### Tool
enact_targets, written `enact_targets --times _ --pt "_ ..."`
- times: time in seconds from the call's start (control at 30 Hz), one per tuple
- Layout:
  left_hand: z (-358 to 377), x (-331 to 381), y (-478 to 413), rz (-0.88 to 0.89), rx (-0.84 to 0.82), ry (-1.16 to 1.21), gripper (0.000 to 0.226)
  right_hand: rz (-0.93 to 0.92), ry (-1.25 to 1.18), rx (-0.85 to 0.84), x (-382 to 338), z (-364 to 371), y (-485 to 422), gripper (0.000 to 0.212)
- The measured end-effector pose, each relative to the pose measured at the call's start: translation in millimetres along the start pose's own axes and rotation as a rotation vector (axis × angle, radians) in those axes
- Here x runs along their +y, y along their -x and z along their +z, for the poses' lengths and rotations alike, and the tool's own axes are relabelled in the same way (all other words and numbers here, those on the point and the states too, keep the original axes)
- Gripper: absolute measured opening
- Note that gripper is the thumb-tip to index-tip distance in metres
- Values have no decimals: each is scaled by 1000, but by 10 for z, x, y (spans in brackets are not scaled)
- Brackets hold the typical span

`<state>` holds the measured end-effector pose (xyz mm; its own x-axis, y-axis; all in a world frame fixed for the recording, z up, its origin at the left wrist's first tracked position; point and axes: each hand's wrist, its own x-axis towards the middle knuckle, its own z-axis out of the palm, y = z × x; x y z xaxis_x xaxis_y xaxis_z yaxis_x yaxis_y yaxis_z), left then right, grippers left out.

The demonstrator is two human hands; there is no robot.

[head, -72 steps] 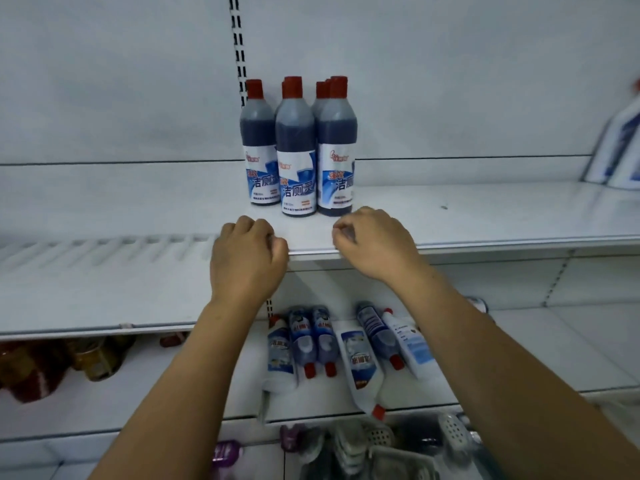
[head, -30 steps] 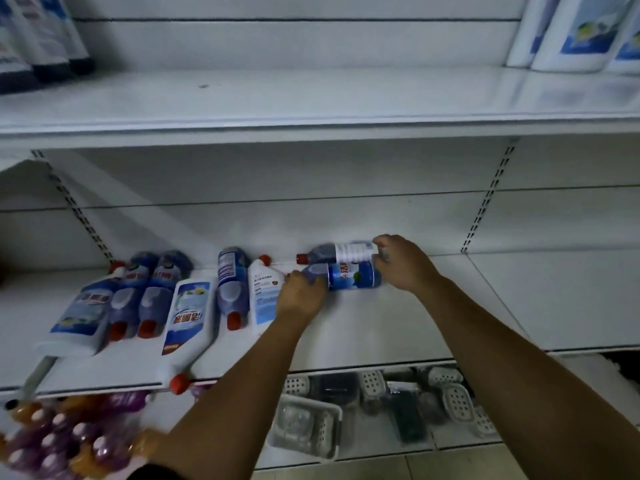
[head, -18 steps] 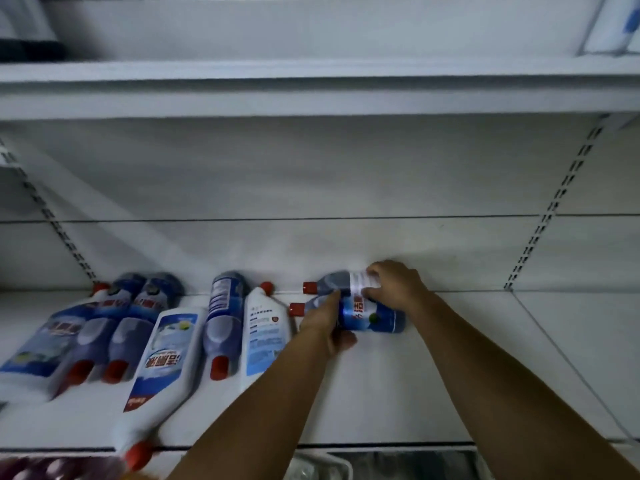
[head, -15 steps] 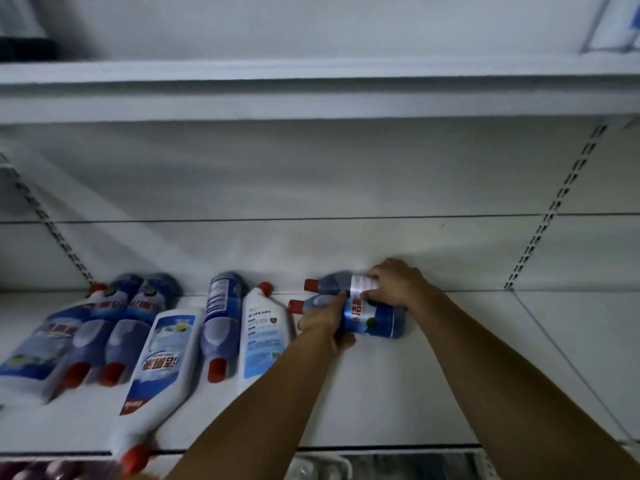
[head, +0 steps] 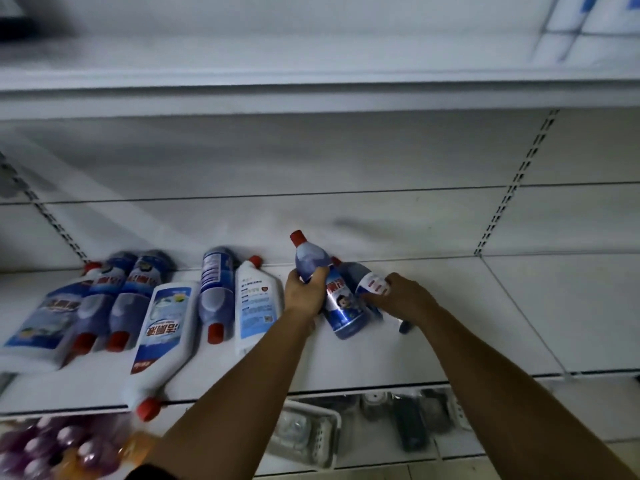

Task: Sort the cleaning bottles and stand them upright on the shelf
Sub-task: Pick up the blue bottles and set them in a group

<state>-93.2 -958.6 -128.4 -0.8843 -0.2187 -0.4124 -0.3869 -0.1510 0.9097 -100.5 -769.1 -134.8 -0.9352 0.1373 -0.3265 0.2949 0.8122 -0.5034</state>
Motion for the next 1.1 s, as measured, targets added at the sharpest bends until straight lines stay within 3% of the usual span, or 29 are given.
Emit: enact_targets --times 0.07,0.2,0.33,0.4,0.5,0.8,0.9,1.03,1.1 --pt "-59 -4 124 -40 -29 83 39 38 -221 30 85 34 119 69" --pt "-132 100 499 -116 -148 206 64 111 -868 -28 138 -33 609 60" --pt "-224 277 1020 -69 -273 158 71 21 -1151 -112 30 -237 1246 52" --pt "-271 361 1317 -35 -311 112 60 8 -1210 -142 -74 -346 1606 38" --pt "-343 500 1801 14 -354 58 56 21 -1235 -52 -190 -506 2128 26" --pt "-590 1013 2933 137 -421 79 46 -239 -1297 15 -510 -950 3384 37" --pt "-660 1231 3156 205 -439 75 48 -312 -1329 31 -642 -1105 3625 53" --pt "-708 1524 3347 281 -453 54 60 -370 -1319 56 -793 -1331 3851 34" --pt "-720 1654 3417 308 -481 55 64 -411 -1289 99 -863 -1428 3938 35"
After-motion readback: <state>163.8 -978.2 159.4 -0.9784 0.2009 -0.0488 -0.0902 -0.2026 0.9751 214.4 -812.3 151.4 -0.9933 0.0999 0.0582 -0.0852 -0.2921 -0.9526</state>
